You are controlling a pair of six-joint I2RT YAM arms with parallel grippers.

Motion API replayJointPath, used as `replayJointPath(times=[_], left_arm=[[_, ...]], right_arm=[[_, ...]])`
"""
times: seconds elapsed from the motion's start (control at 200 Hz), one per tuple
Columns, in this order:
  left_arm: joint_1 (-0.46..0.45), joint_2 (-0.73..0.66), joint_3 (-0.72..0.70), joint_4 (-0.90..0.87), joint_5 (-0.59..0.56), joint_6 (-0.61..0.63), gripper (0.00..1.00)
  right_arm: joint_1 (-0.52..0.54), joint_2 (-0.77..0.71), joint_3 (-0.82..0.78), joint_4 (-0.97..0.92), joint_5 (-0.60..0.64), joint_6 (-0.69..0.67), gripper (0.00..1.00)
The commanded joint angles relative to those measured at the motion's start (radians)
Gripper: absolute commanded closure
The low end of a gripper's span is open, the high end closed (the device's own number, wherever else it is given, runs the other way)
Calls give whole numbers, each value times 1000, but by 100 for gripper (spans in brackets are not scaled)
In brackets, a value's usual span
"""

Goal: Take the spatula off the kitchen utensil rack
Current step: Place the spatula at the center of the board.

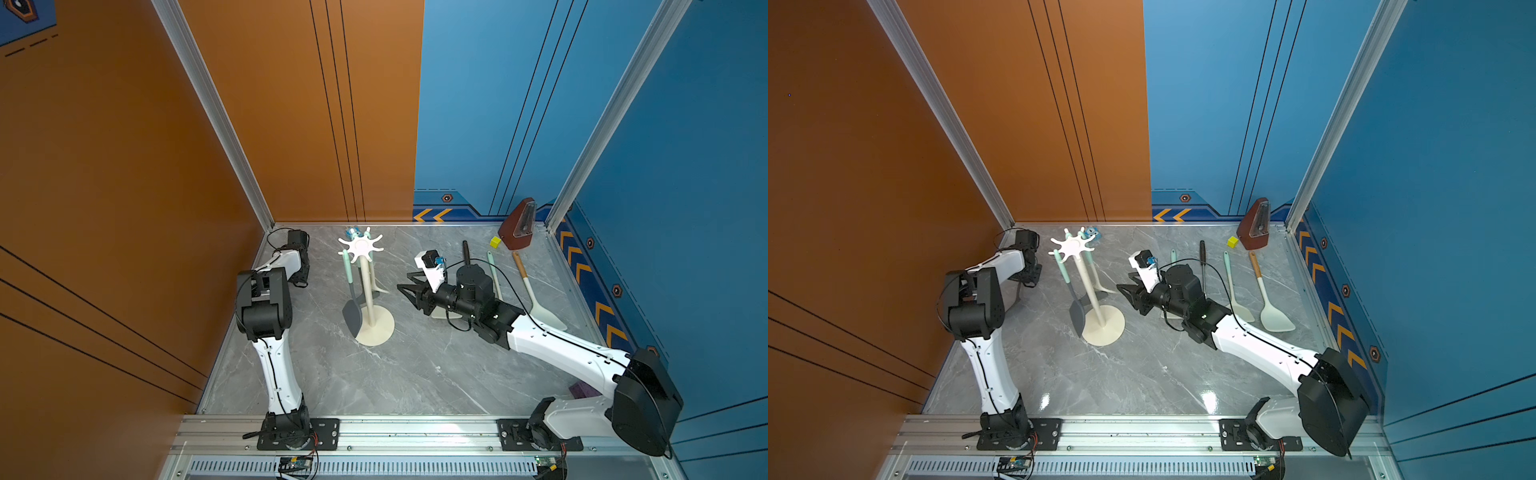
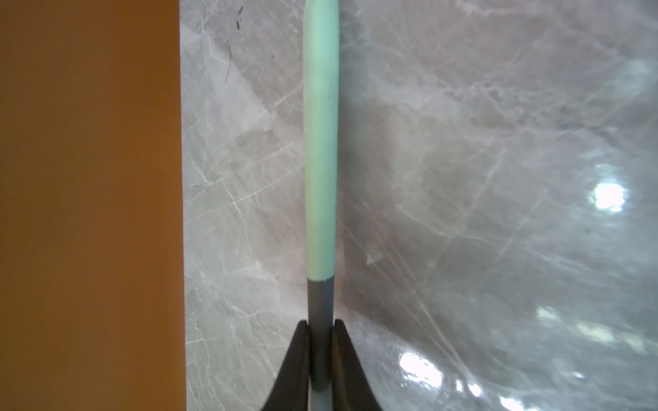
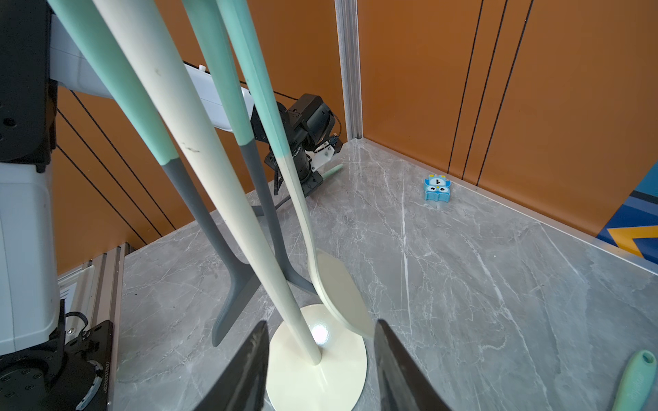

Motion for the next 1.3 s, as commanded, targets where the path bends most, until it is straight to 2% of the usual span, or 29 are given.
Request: replayJointPath(times=[0.0, 0.065, 0.265, 0.455, 0.55, 0.686, 0.791, 0.941, 1.036, 1.136, 1.206, 1.296], left_arm=[[3, 25, 26, -14, 21, -2, 77], [-1, 26, 22, -14, 44, 2, 70], [-14, 6, 19, -14, 51, 0, 69], [-9, -136, -23, -14, 145, -71, 65], [3, -253, -69, -13, 256, -150, 61], [28, -421, -164, -7, 539, -297, 57], [8, -519, -243, 4, 652, -365, 55], [-52, -701, -377, 65, 672, -441, 51], [-82, -877, -536, 210, 718, -534, 46], [-124, -1060, -694, 373, 686, -598, 37], [-139, -1151, -753, 384, 640, -609, 34], [-142, -1216, -785, 370, 652, -620, 34]], right_arm=[[-7, -1, -15, -3, -15, 13, 52], [-7, -2, -16, -3, -17, 14, 52], [-10, -10, -18, -6, -22, 13, 52], [-10, -36, -31, -13, -44, 11, 51], [-8, -55, -41, -7, -62, 11, 49], [4, -82, -43, -10, -82, -3, 44], [24, -75, -22, -28, -77, -32, 41], [66, -31, 45, -81, -72, -91, 40], [81, 2, 86, -95, -83, -113, 40], [87, 42, 125, -88, -95, -122, 40], [90, 73, 158, -86, -105, -130, 40], [89, 111, 199, -86, -117, -138, 41]])
